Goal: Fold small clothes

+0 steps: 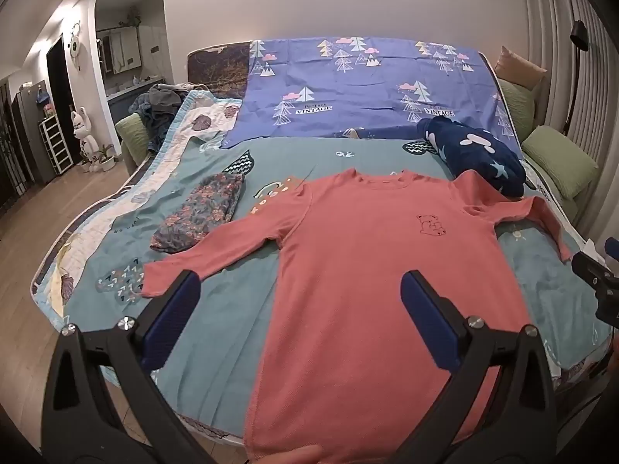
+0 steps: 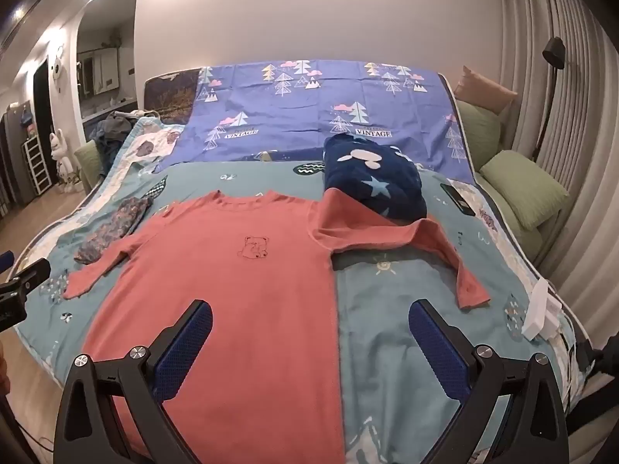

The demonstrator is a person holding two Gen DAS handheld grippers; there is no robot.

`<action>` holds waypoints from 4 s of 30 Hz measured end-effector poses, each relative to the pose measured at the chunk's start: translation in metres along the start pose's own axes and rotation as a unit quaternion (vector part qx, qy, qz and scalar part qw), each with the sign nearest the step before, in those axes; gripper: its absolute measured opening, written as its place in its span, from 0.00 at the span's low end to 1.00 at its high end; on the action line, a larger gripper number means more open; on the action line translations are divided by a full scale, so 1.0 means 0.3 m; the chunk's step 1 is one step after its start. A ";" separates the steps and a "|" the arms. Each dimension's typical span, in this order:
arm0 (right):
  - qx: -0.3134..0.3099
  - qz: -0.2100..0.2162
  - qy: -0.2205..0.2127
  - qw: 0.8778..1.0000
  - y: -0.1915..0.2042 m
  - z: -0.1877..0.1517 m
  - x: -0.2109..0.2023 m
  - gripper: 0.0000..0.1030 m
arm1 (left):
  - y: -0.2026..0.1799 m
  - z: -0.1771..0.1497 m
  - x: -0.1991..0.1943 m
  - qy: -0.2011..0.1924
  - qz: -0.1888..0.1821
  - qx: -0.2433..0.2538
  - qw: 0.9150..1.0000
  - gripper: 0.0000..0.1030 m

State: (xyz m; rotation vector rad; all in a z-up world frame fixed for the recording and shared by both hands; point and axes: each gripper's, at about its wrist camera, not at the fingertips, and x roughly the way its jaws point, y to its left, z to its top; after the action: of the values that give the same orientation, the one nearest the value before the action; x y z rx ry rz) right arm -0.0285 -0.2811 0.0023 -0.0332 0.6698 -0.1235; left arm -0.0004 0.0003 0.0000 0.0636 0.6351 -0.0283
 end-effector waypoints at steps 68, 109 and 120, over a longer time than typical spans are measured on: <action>-0.013 -0.014 -0.011 1.000 0.084 -0.037 -0.014 1.00 | 0.019 -0.086 -0.015 -0.010 -0.049 -0.025 0.998 0.92; 0.286 -0.010 0.046 0.957 -0.735 -0.074 0.154 1.00 | -0.677 0.137 0.189 -0.069 -0.138 0.227 0.962 0.92; 0.574 0.263 0.109 0.767 -0.993 -0.282 0.550 1.00 | -1.058 0.161 0.478 -0.103 -0.178 0.329 0.922 0.92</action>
State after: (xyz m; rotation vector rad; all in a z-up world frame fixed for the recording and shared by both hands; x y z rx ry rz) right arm 0.0162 -0.5966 -0.1449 1.3789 0.7190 0.0248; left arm 0.1290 -0.3206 -0.0625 0.5891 0.3960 -0.5957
